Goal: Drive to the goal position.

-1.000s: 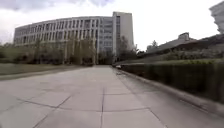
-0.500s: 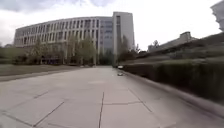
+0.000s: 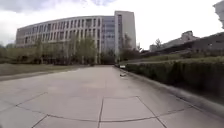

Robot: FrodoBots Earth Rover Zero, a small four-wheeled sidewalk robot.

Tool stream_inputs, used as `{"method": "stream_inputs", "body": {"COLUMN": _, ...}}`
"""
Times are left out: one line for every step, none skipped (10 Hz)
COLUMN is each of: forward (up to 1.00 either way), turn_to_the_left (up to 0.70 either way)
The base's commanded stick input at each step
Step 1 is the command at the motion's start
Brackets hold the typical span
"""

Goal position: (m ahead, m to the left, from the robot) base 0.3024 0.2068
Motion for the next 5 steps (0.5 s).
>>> {"method": "stream_inputs", "body": {"forward": 1.0, "turn_to_the_left": 0.0}}
{"method": "stream_inputs", "body": {"forward": 1.0, "turn_to_the_left": 0.0}}
{"method": "stream_inputs", "body": {"forward": 1.0, "turn_to_the_left": 0.0}}
{"method": "stream_inputs", "body": {"forward": 1.0, "turn_to_the_left": -0.04}}
{"method": "stream_inputs", "body": {"forward": 1.0, "turn_to_the_left": -0.19}}
